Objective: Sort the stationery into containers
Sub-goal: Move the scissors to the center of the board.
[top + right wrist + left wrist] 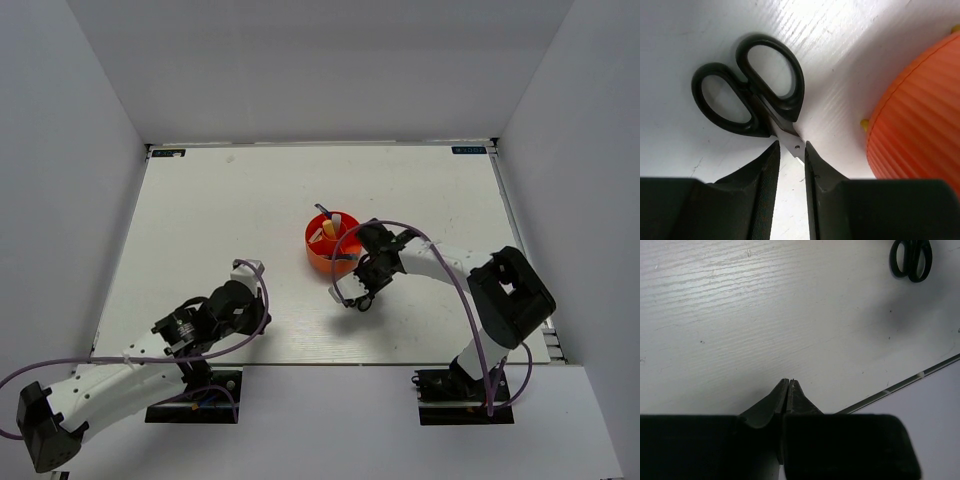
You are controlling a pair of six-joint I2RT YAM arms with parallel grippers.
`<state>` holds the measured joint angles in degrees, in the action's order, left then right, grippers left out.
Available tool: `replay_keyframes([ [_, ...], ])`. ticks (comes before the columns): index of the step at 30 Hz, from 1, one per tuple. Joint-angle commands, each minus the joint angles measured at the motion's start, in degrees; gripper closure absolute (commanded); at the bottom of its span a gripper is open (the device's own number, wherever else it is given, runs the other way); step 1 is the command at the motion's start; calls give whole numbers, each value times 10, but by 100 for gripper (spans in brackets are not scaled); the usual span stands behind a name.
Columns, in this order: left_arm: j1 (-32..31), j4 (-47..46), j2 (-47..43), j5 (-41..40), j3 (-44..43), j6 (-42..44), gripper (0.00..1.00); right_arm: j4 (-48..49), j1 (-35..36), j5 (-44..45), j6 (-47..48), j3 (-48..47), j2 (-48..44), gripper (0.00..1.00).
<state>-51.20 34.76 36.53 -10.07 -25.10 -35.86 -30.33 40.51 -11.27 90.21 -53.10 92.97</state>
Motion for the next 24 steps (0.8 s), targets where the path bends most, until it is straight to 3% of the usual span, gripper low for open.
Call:
replay_keyframes([
  [1, -3, 12, -16, -9, 2, -4, 84, -74, 2, -46, 36, -41, 10, 70],
  [7, -3, 14, -24, -3, 8, -8, 84, -155, 12, -83, 43, -68, 22, 70],
  [24, -2, 11, -20, 3, 9, -9, 84, -120, 43, -64, 16, -31, 29, 70],
])
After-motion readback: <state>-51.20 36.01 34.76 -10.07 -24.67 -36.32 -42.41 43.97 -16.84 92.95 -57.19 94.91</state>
